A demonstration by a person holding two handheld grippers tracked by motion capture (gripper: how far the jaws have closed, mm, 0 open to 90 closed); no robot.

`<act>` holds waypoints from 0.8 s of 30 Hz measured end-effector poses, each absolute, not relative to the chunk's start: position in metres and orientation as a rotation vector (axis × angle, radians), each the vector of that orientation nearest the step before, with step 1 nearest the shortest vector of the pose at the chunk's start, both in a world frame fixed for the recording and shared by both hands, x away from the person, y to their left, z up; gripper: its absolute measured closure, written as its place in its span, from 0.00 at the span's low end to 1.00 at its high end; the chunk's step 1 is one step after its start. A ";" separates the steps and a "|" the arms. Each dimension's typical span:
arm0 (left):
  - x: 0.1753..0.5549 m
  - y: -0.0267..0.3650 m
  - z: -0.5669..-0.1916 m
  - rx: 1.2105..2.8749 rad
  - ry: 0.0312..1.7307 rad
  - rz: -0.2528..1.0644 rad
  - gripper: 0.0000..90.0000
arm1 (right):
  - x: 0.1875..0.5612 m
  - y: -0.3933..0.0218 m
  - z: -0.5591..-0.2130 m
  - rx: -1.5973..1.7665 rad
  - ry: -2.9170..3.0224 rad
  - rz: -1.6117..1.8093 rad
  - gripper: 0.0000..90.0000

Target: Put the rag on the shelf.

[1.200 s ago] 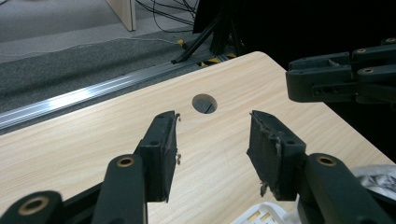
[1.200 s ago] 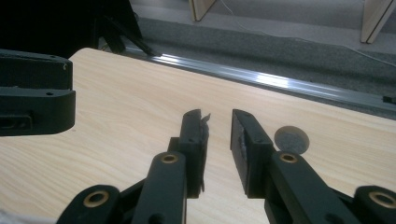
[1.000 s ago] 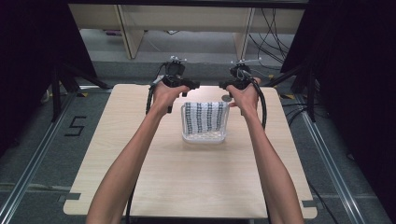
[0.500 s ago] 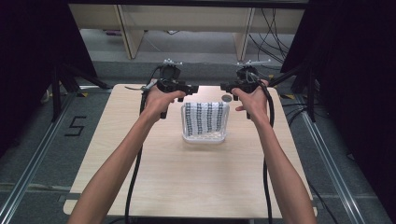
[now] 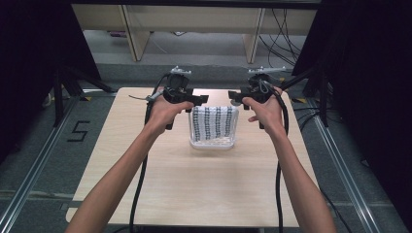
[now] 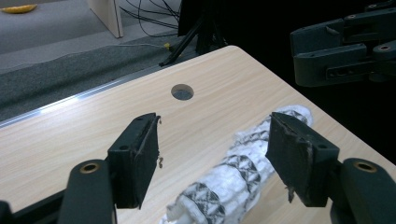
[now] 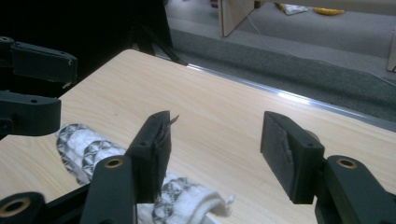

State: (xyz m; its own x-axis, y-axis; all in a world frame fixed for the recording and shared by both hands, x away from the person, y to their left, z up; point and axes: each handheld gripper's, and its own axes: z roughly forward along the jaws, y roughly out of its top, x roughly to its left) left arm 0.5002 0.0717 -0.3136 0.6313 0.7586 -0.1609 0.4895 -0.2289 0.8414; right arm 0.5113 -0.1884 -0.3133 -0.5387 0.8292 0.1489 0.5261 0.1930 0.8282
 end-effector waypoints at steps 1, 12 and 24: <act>0.499 0.072 -0.314 1.890 0.990 0.349 0.37 | 0.510 -0.188 -0.313 1.255 2.149 1.266 0.48; 0.479 0.082 -0.313 1.872 0.969 0.353 0.32 | 0.491 -0.182 -0.313 1.214 2.174 1.288 0.46; 0.460 0.088 -0.316 1.852 0.950 0.357 0.31 | 0.475 -0.180 -0.311 1.152 2.202 1.291 0.45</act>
State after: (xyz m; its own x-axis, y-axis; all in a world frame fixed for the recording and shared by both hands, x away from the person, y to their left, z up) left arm 0.4597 0.0876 -0.3156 0.6499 0.7427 -0.1611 0.4528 -0.2082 0.8670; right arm 0.4752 -0.1800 -0.3111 -0.6136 0.7825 0.1056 0.4742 0.2582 0.8417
